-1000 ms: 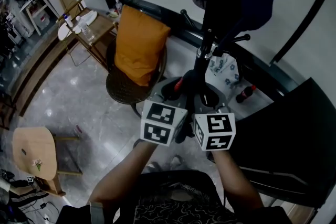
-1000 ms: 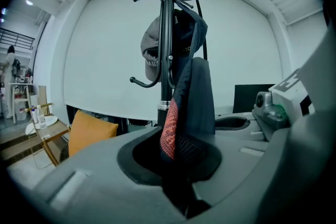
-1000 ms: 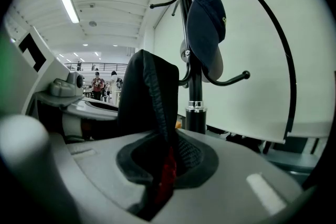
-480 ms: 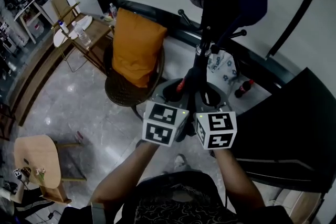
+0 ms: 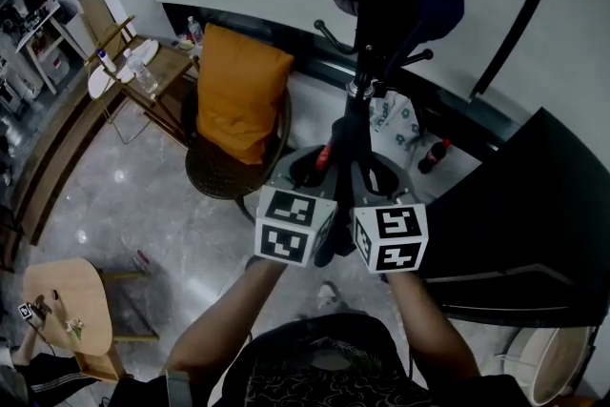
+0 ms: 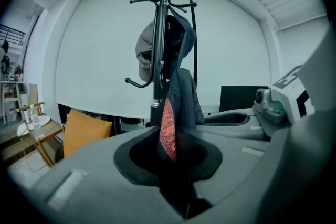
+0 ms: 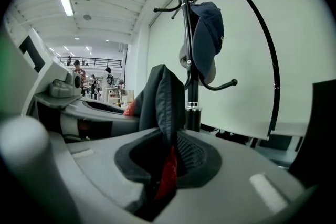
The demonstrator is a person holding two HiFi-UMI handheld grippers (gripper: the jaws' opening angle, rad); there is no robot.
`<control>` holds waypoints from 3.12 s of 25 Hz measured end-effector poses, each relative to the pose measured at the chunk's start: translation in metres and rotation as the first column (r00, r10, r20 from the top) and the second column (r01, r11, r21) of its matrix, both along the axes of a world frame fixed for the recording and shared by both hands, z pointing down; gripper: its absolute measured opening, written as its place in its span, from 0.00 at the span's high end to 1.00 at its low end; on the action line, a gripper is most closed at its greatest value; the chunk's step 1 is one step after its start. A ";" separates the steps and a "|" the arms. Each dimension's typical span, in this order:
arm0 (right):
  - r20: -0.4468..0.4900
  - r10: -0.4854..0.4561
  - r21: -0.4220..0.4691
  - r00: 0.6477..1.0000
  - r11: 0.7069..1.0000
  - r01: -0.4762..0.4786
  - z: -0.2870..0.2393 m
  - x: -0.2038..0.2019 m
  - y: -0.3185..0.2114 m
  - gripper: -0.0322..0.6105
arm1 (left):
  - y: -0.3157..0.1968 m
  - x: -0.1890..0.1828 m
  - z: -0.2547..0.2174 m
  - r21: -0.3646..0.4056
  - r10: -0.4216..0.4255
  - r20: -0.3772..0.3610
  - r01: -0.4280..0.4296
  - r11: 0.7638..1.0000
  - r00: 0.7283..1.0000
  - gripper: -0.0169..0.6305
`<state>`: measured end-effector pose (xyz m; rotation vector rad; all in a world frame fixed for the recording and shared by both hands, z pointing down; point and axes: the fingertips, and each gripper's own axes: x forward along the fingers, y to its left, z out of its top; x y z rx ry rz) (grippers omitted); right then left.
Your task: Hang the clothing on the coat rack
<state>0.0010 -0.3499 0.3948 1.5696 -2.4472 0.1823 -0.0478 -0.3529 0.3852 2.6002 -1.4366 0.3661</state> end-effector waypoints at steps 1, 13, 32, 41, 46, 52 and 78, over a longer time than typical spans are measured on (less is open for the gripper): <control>-0.001 0.003 0.000 1.000 1.000 -0.003 -0.001 0.000 0.002 0.86 | 0.002 -0.001 -0.001 0.001 0.000 -0.002 0.000 1.000 1.000 0.89; 0.000 0.037 0.014 0.999 0.999 -0.037 -0.010 0.004 0.026 0.84 | 0.028 -0.007 -0.011 0.022 -0.001 -0.027 0.001 1.000 1.000 0.88; 0.012 0.038 0.024 0.999 0.999 -0.038 -0.018 -0.005 0.078 0.83 | 0.079 -0.009 -0.013 0.014 0.031 -0.048 -0.030 0.999 0.998 0.88; 0.015 0.034 0.025 0.999 0.999 -0.034 -0.021 -0.017 0.112 0.83 | 0.107 -0.016 -0.013 0.014 0.032 -0.048 -0.032 0.999 0.998 0.89; 0.011 0.044 0.030 0.999 0.999 -0.045 -0.024 -0.021 0.130 0.85 | 0.122 -0.018 -0.013 0.015 0.042 -0.045 -0.042 0.999 0.998 0.89; 0.014 0.055 0.031 0.998 0.998 -0.055 -0.025 -0.024 0.149 0.88 | 0.139 -0.018 -0.012 0.020 0.073 -0.051 -0.072 0.997 0.996 0.90; -0.007 0.057 0.042 0.998 0.997 -0.057 -0.033 -0.032 0.174 0.94 | 0.166 -0.027 -0.008 0.015 0.117 -0.041 -0.116 0.993 0.992 0.93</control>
